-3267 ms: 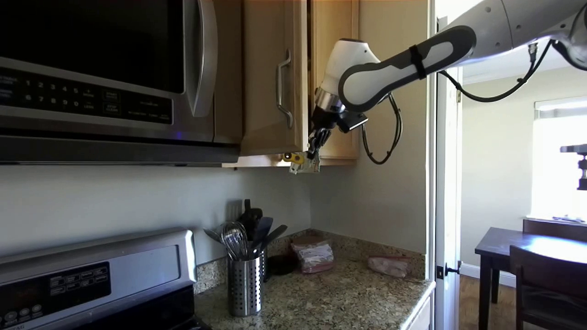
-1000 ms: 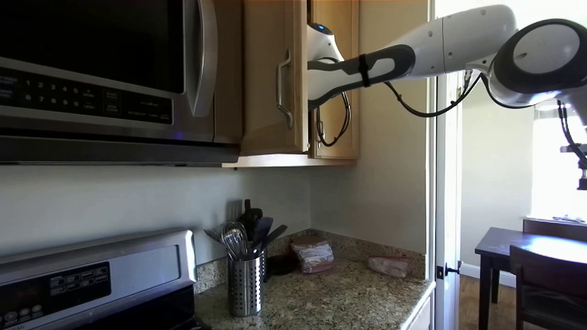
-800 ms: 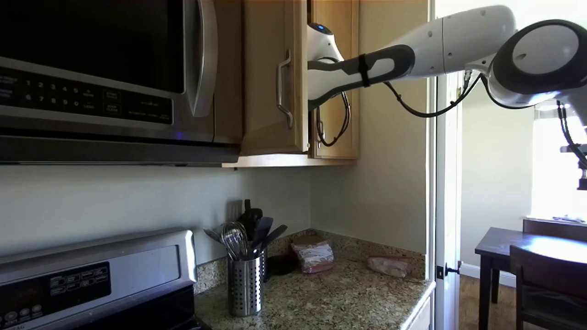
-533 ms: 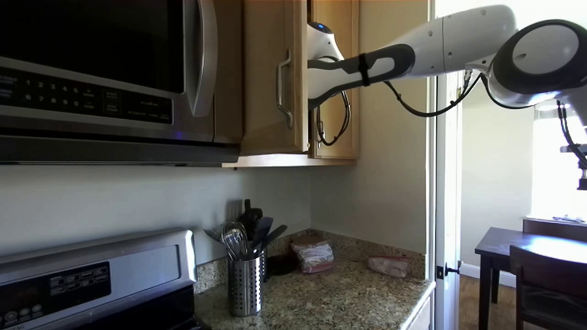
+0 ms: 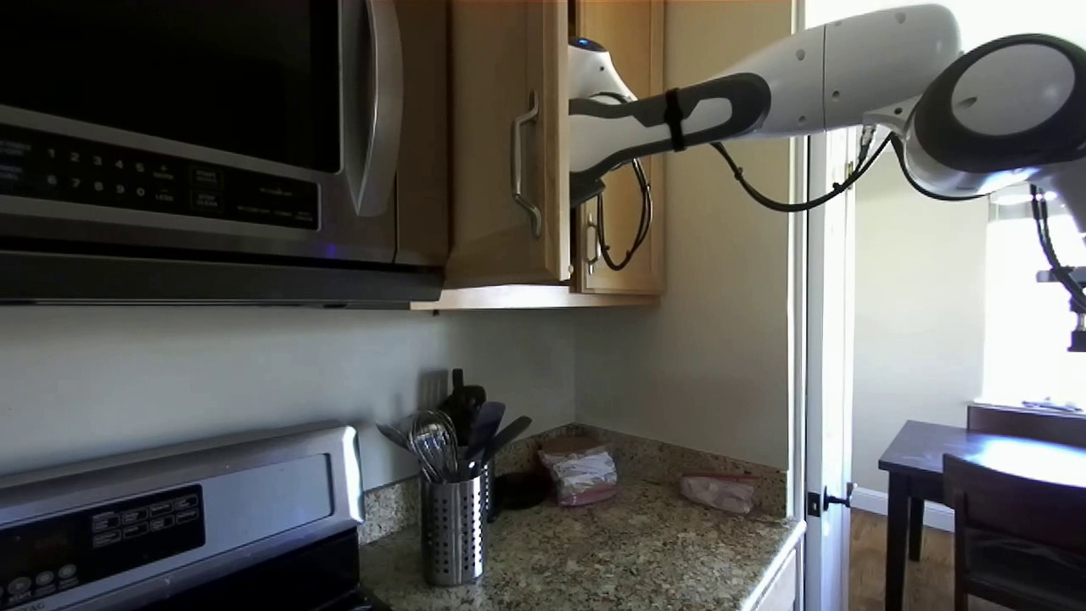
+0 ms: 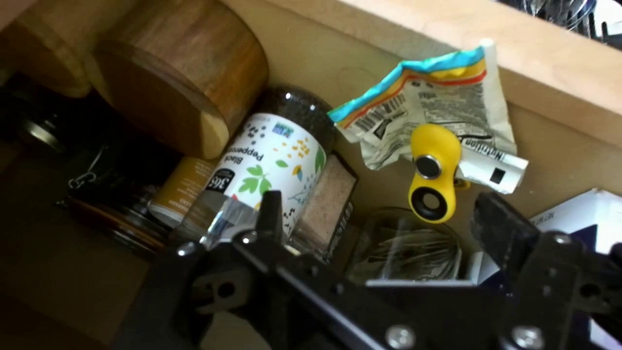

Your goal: Pick up the sachet from the countertop and put it in the open cabinet then close the door

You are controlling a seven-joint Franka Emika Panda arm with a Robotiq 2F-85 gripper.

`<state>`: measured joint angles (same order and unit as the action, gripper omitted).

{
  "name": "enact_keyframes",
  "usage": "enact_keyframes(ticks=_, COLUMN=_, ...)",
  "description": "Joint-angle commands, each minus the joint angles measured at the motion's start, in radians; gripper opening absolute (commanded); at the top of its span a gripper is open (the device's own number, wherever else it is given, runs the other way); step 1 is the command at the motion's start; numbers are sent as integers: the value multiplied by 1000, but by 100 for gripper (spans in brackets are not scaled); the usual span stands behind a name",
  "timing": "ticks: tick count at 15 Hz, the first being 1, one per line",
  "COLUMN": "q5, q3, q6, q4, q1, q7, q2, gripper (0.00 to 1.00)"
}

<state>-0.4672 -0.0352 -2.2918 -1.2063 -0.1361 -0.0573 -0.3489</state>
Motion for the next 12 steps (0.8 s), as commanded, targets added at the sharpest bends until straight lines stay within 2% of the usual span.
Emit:
enact_keyframes(ticks=1, q5=-31, q3=8, q6=7, q4=-209, q1=-28, q7=-130, q2=114, gripper=100)
enact_keyframes(ticks=7, q5=21, q3=-17, q6=-47, q4=-472, q1=-20, q7=-224, q2=261, gripper=100)
enact_keyframes(ticks=12, q5=38, q3=-23, q6=-60, q4=-638, q1=-6, q7=-283, q2=385, gripper=100)
